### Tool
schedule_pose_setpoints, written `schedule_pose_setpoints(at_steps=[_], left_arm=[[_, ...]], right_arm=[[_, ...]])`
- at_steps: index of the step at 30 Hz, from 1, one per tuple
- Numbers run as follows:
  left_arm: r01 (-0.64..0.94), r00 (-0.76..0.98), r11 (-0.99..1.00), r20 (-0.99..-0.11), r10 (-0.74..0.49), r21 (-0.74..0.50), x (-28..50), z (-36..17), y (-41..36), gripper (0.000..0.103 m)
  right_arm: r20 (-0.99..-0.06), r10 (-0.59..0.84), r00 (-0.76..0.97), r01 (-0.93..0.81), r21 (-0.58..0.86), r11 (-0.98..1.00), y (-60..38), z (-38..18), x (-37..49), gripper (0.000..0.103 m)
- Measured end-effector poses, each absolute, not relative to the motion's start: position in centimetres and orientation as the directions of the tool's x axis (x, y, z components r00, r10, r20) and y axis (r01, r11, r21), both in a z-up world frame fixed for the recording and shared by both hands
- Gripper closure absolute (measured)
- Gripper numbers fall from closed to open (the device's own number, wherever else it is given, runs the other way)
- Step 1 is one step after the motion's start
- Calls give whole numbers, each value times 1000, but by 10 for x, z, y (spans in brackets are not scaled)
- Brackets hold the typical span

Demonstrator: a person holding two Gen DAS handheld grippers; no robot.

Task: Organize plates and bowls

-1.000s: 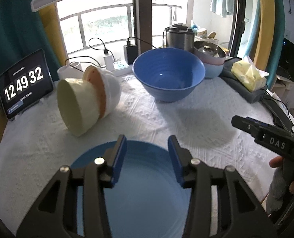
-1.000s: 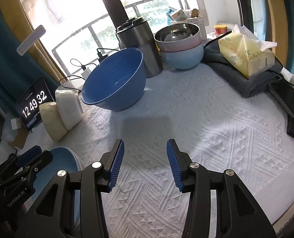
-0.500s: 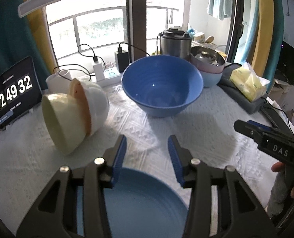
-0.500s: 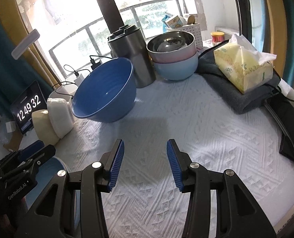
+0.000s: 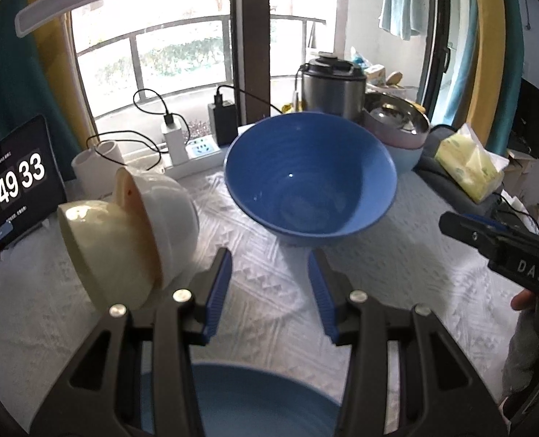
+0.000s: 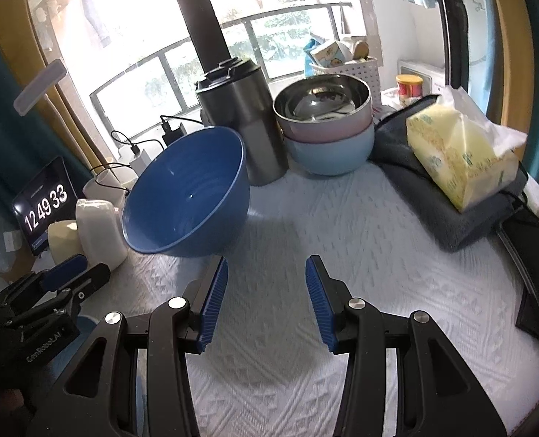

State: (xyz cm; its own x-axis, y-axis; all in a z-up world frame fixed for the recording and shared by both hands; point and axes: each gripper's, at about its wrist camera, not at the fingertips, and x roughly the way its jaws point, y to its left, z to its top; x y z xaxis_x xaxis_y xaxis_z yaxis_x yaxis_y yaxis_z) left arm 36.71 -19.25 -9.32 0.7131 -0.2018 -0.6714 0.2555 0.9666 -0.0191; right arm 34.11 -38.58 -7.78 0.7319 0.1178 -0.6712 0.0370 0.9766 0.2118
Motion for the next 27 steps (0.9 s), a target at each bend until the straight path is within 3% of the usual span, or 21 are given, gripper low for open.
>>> schedule_pose_setpoints(at_steps=[9, 18, 27], left_arm=[[226, 700, 969, -677, -229, -95, 391, -99, -184, 58], [225, 705, 970, -671, -228, -93, 398, -102, -188, 58], [219, 716, 972, -662, -220, -87, 402, -104, -190, 58]], right_arm=[[-642, 127, 756, 9, 204, 979, -381, -72, 365, 56], [-605, 171, 778, -3, 268, 963, -374, -74, 388, 56], [-654, 173, 737, 16, 273, 962, -364, -96, 410, 57]])
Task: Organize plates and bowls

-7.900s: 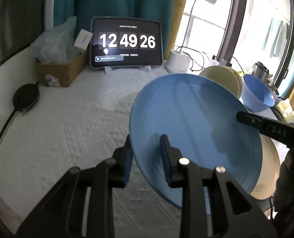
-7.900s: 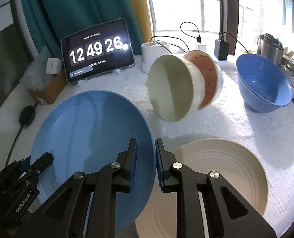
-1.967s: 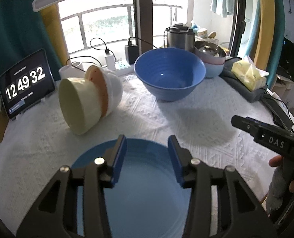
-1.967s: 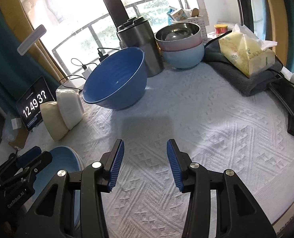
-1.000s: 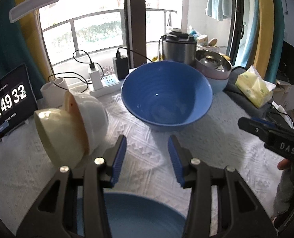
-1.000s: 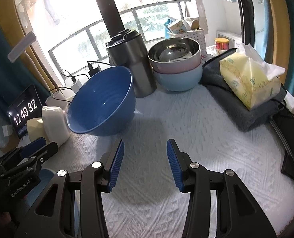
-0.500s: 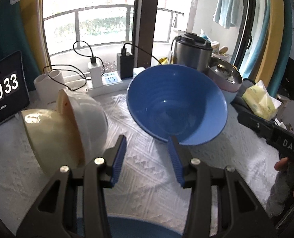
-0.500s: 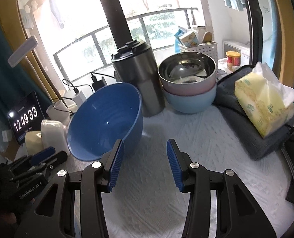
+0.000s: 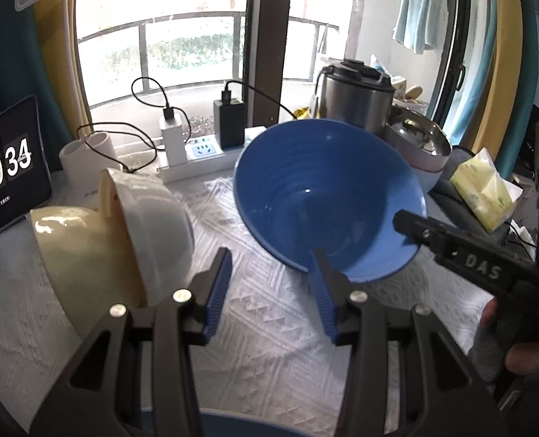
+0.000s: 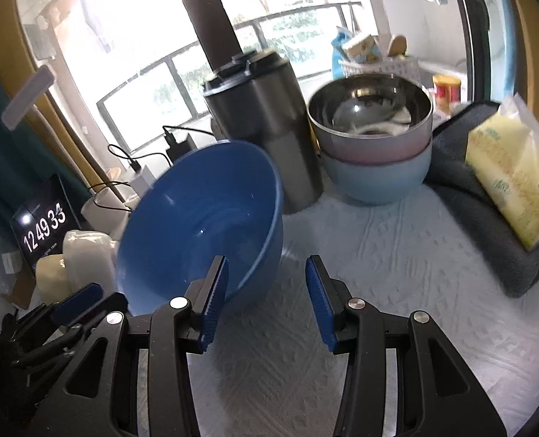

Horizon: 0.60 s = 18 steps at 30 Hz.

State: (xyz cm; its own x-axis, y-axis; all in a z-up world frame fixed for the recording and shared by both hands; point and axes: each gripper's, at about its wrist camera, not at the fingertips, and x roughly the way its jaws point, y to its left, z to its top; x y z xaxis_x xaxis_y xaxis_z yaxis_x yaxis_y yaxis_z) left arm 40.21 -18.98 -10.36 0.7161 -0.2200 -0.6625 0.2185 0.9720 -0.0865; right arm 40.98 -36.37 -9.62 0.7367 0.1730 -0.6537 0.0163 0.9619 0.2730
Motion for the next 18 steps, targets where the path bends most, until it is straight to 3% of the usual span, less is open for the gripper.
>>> schedule_pose_setpoints(at_steps=[4, 8, 18], left_arm=[[224, 709, 971, -669, -222, -85, 405, -105, -192, 58], [233, 692, 968, -684, -230, -90, 406, -109, -195, 58], [265, 675, 960, -694, -250, -88, 396, -108, -202, 58]], right_arm=[[-675, 169, 718, 24, 267, 963, -362, -105, 417, 83], [-684, 164, 710, 32, 264, 964, -368, -111, 416, 94], [-698, 159, 698, -6, 217, 976, -376, -101, 393, 96]])
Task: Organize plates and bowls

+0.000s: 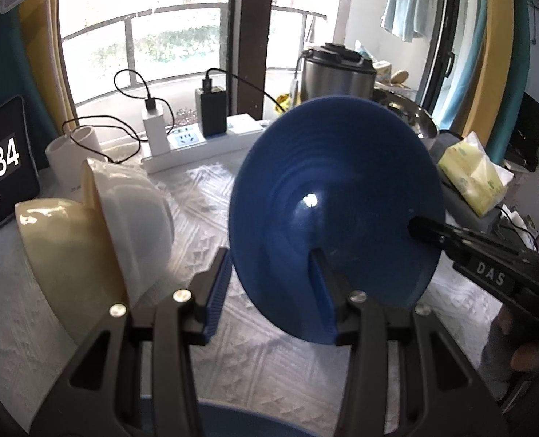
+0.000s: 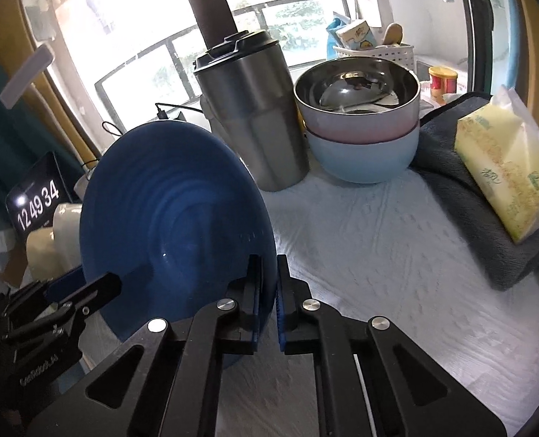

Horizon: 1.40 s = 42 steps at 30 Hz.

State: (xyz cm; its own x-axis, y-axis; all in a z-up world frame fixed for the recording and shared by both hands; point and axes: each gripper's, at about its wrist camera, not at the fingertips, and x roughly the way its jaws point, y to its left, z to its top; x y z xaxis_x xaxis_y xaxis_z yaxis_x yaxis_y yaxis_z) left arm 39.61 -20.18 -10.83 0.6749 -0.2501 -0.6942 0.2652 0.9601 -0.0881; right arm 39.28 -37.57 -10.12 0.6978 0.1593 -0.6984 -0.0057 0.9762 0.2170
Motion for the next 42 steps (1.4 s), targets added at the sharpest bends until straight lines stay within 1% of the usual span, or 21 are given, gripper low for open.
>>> schedule_pose_setpoints(at_steps=[10, 19, 22, 23, 25, 34, 37, 42], left_arm=[[343, 646, 936, -704, -294, -77, 374, -106, -217, 58], [363, 635, 930, -718, -285, -49, 372, -114, -236, 58], [370, 627, 928, -726, -282, -41, 374, -119, -243, 58], [370, 623, 928, -731, -278, -37, 375, -121, -244, 58], [368, 618, 930, -740, -266, -27, 376, -125, -247, 58], [384, 613, 923, -743, -268, -16, 376, -132, -258, 60], [385, 617, 923, -738, -273, -19, 376, -131, -258, 64], [389, 627, 921, -725, -286, -26, 374, -127, -254, 66]], right_arm=[[-718, 126, 685, 15, 186, 982, -394, -89, 365, 96], [-725, 93, 682, 46, 170, 984, -407, -93, 353, 95], [-725, 107, 680, 42, 185, 982, -408, -97, 355, 93], [-726, 109, 679, 43, 187, 981, -408, -99, 357, 87], [-733, 112, 671, 47, 193, 980, -407, -105, 360, 81], [-750, 150, 645, 30, 221, 975, -399, -122, 373, 80], [-748, 144, 648, 35, 219, 975, -398, -120, 372, 80], [-740, 124, 662, 38, 198, 979, -395, -114, 365, 80]])
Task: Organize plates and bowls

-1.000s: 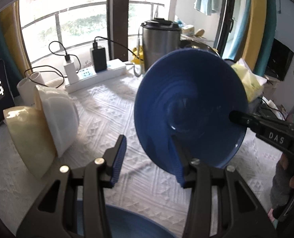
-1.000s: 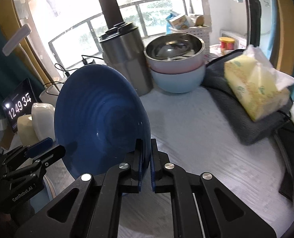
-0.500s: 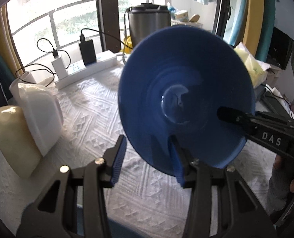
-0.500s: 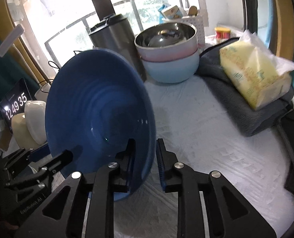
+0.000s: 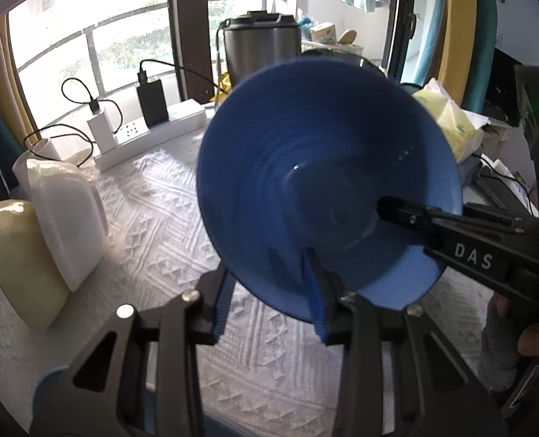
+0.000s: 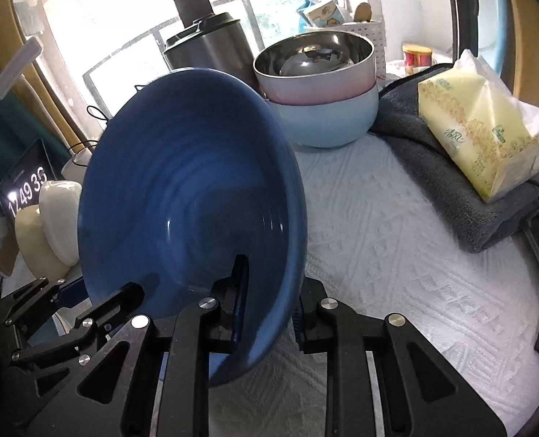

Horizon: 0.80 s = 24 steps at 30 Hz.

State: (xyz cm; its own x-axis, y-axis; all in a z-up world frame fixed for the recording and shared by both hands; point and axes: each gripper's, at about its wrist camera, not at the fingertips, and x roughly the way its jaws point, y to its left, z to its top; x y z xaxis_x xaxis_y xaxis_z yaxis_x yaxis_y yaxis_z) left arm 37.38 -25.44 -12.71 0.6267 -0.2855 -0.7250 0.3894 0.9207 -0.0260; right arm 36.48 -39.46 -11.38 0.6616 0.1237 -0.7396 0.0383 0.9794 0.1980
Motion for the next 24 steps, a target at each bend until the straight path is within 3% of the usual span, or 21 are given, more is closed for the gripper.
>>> schedule_pose_setpoints(at_steps=[24], left_arm=[[387, 657, 919, -676, -334, -78, 329, -100, -220, 66]], right_arm=[[-715, 104, 692, 34, 176, 984, -371, -76, 327, 80]])
